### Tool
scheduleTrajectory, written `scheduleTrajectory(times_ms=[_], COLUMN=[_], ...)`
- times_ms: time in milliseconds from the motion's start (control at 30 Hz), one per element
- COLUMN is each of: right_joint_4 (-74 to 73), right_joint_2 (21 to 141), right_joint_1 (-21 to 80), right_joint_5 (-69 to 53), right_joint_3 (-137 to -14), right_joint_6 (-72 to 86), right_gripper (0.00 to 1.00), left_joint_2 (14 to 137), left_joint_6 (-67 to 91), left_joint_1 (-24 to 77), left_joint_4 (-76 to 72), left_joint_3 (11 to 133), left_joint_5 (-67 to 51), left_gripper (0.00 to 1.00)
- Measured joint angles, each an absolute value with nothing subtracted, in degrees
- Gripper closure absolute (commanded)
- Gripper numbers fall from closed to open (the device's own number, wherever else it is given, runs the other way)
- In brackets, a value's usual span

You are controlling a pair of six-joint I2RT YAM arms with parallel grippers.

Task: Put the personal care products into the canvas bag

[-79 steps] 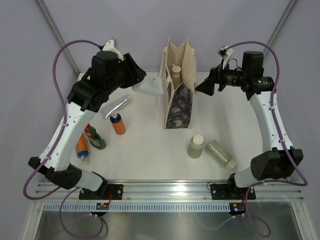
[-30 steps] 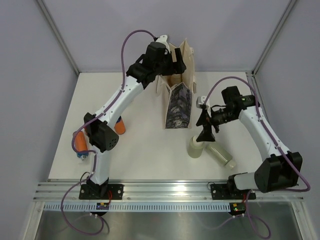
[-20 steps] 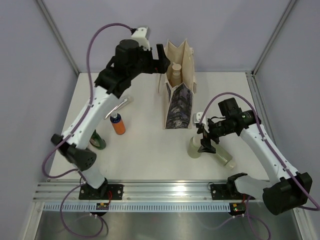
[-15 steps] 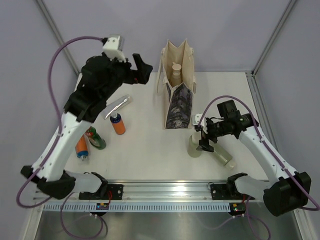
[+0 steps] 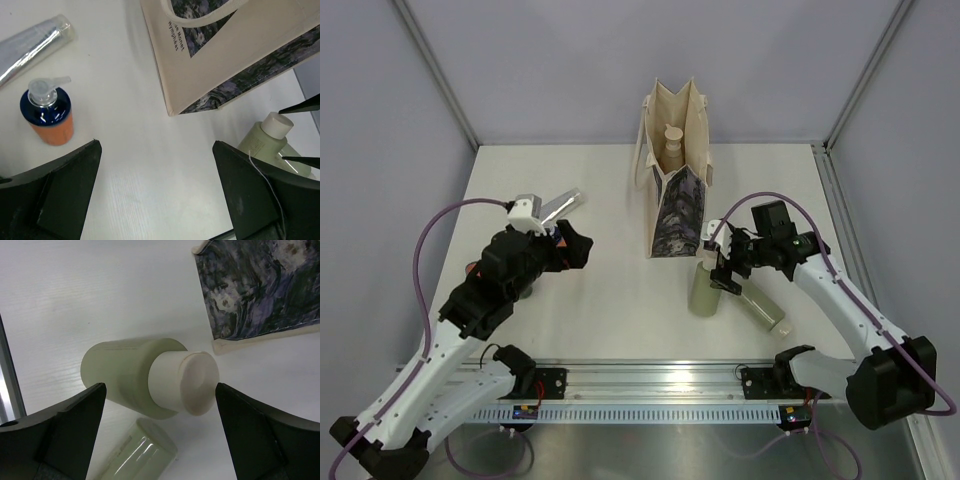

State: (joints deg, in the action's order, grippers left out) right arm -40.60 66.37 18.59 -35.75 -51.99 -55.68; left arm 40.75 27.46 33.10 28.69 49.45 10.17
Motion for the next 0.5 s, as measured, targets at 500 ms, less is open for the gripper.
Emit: scheduleTrajectory(times_ms=[500], right_joint_4=[-43.57], right_joint_2=[59.18], right_joint_1=[18.63], right_joint_5=[-38.5], right_joint_3=[-50.43], right_joint_6=[-48.93], right_gripper=[0.01], left_joint_2=[44.34], left_joint_6=[31.97], left_joint_1=[33.1], left_joint_4=[20.82], left_joint_3=[43.31], left_joint_5=[2.44], left_gripper=[0.01])
